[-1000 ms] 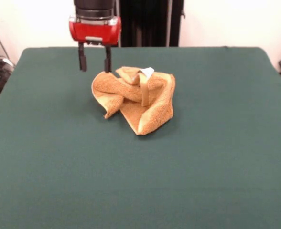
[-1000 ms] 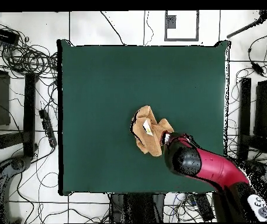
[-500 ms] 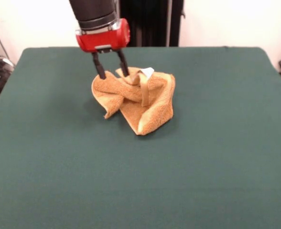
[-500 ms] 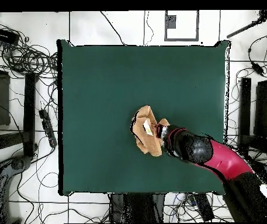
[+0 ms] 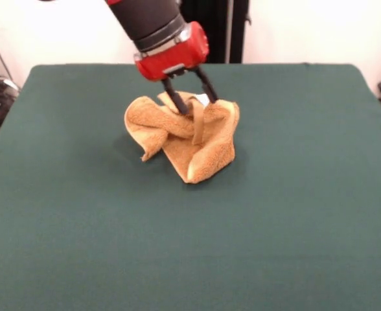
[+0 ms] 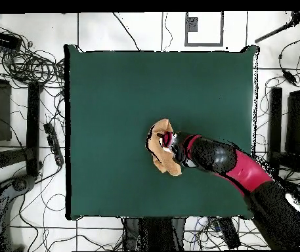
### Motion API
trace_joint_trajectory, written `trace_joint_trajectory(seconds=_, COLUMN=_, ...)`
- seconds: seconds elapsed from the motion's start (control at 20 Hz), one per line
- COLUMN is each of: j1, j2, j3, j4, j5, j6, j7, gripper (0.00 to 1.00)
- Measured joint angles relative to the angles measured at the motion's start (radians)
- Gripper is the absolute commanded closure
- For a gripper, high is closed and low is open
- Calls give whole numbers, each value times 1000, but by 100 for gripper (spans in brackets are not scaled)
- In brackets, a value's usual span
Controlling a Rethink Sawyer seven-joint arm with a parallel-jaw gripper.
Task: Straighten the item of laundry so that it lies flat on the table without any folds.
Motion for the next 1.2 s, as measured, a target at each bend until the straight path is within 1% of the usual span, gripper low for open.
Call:
trace_joint_trajectory(seconds=0.55, j1=11, j2=80, j3=7, j4=-19, j5=-44, j6=0, j7=0, gripper=0)
trace_joint_trajectory(seconds=0.6, j1=12, j2=85, j3=7, j4=-22, j5=-61, j6=0, j7=0, gripper=100)
trace_joint_trajectory(seconds=0.85, j1=18, j2=84, j3=7, j4=-28, j5=-83, j6=0, j7=0, gripper=100)
trace_joint_trajectory(seconds=0.95, j1=47, j2=63, j3=-10, j4=-29, j5=-91, j6=0, j7=0, gripper=100)
trace_joint_trajectory(seconds=1.1, j1=140, j2=1, j3=-89, j4=-34, j5=-90, j6=2, j7=6, gripper=100)
trace_joint_trajectory(seconds=1.15, j1=188, j2=-22, j3=-131, j4=-42, j5=-92, j6=7, j7=12, gripper=100)
trace_joint_trajectory(seconds=1.2, j1=329, j2=-68, j3=-252, j4=-74, j5=-100, j6=28, j7=44, gripper=100)
